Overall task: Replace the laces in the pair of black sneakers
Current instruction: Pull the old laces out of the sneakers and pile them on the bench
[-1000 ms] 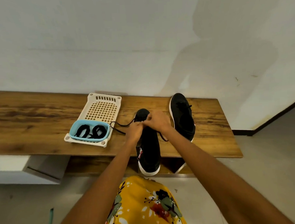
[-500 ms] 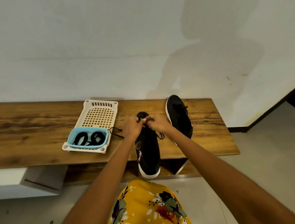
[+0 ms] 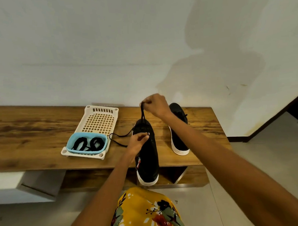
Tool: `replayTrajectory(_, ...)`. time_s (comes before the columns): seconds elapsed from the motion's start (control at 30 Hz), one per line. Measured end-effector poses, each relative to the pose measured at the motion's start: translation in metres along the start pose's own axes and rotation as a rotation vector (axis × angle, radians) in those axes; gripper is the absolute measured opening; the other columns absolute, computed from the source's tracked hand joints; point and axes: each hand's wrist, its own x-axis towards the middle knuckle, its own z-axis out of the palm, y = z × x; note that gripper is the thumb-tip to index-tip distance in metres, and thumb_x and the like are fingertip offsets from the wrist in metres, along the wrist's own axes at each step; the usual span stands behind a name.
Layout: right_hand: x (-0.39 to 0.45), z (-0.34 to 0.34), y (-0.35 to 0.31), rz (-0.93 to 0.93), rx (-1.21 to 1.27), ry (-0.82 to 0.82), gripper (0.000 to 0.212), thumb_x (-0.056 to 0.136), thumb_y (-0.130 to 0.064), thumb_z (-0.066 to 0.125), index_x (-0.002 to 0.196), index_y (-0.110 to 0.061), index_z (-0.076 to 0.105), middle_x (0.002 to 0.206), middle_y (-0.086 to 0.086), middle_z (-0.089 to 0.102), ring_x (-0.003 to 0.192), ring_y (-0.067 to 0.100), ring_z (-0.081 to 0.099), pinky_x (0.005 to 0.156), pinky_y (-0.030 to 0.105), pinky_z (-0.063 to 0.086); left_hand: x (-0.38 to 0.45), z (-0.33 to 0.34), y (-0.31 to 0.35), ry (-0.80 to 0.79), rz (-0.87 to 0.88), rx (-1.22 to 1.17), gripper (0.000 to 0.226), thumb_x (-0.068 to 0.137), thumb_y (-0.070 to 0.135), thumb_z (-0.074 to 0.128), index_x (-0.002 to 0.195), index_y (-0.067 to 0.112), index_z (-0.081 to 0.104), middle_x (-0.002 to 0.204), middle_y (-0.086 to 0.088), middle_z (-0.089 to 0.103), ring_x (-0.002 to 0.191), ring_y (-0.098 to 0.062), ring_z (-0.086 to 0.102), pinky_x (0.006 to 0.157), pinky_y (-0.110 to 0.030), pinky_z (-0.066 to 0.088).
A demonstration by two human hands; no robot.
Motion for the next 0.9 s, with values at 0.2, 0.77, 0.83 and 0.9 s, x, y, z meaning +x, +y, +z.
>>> replayTrajectory(0.2, 0.010, -0.007, -0.022, 0.022, 0.264, 0.047, 0.019, 0.088, -0.011, 0.063, 0.103, -0.005, 0.072, 0.094, 0.013, 0.073, 0.080, 0.019, 0.068, 0.084, 0.031, 0.056, 0.009, -0.003, 0.011, 0.123, -0.104, -0.202, 0.013, 0.091, 0.017, 0.060, 0.078, 0.017, 0.063, 0.083, 0.002, 0.063, 0.084, -0.012, 0.061, 0.078, -0.019, 0.047)
replayTrajectory(0.77, -0.029, 0.034, 0.040, 0.068, -0.199, -0.200, 0.039, 0.094, -0.020, 0.058, 0.055, -0.021, 0.050, 0.057, -0.004, 0.046, 0.053, 0.009, 0.042, 0.054, 0.023, 0.030, 0.011, -0.006, 0.019, -0.005, -0.205, -0.159, 0.020, 0.093, 0.001, 0.049, 0.100, 0.005, 0.066, 0.092, -0.006, 0.062, 0.098, -0.022, 0.054, 0.072, -0.022, 0.043)
replayTrajectory(0.83, -0.026, 0.036, 0.036, 0.079, -0.181, -0.203, 0.036, 0.094, -0.020, 0.056, 0.059, -0.017, 0.050, 0.060, -0.002, 0.051, 0.057, 0.012, 0.048, 0.057, 0.025, 0.038, 0.009, -0.003, 0.014, -0.044, -0.152, 0.010, 0.026, 0.090, 0.001, 0.054, 0.115, 0.004, 0.063, 0.104, -0.010, 0.064, 0.099, -0.020, 0.056, 0.071, -0.019, 0.044)
replayTrajectory(0.9, -0.023, 0.039, 0.030, 0.115, -0.001, -0.139, 0.022, 0.097, -0.020, 0.053, 0.079, -0.009, 0.059, 0.074, 0.007, 0.065, 0.068, 0.018, 0.063, 0.068, 0.032, 0.053, 0.007, -0.003, 0.012, -0.010, -0.082, 0.114, 0.025, 0.089, 0.006, 0.059, 0.114, 0.005, 0.065, 0.110, -0.011, 0.066, 0.098, -0.018, 0.059, 0.071, -0.018, 0.045)
